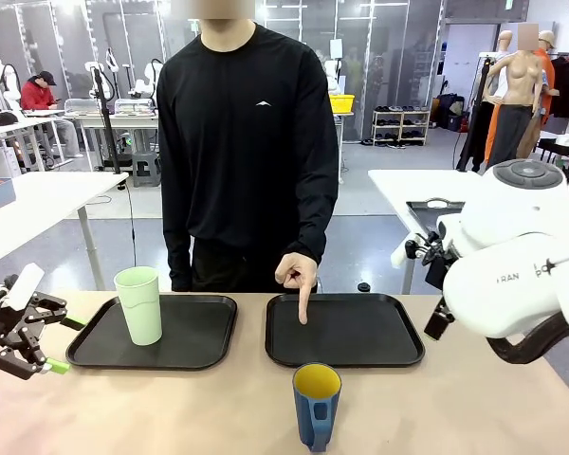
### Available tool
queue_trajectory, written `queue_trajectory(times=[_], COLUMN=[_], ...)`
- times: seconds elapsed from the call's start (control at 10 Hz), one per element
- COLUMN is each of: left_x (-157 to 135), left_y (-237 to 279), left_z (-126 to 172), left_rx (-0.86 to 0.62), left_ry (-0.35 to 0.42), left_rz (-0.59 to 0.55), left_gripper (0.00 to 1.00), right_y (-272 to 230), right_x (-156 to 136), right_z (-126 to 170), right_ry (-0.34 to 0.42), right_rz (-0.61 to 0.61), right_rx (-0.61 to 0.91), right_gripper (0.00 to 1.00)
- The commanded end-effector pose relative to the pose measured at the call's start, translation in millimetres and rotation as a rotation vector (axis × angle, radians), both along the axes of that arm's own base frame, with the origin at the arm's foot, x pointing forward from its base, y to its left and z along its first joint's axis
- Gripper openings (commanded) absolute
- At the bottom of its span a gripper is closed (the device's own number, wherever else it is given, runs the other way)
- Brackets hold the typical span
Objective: Sort and store the cups by type.
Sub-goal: Pick up the Handle plastic cup and place it into the empty Flat Tray.
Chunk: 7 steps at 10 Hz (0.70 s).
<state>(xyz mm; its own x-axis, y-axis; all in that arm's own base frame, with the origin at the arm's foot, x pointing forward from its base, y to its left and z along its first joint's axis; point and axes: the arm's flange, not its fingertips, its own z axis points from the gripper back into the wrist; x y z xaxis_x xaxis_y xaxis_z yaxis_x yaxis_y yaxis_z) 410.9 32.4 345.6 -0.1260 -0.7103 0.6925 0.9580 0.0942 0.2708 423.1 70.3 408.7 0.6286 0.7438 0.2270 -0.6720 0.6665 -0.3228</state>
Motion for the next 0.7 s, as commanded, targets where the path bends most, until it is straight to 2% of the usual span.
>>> queue_trajectory(times=[0.0, 0.1, 0.5, 0.6], left_x=[0, 0, 0, 0], left_y=[-1, -1, -1, -1], left_z=[-1, -1, -1, -1], left_rx=[-0.010, -0.010, -0.010, -0.010], left_ry=[-0.003, -0.003, -0.003, -0.003], left_rz=[0.004, 0.004, 0.004, 0.004], left_gripper=[1.00, 1.00, 1.00, 1.00], right_y=[-20, 0, -3, -10], right_x=[-38, 0, -1, -11], right_z=[-16, 0, 0, -15], right_ry=[0.037, 0.000, 0.018, 0.037], right_rz=[-0.025, 0.000, 0.000, 0.180], right_rx=[-0.025, 0.000, -0.010, 0.048], right_gripper=[1.00, 1.00, 1.00, 1.00])
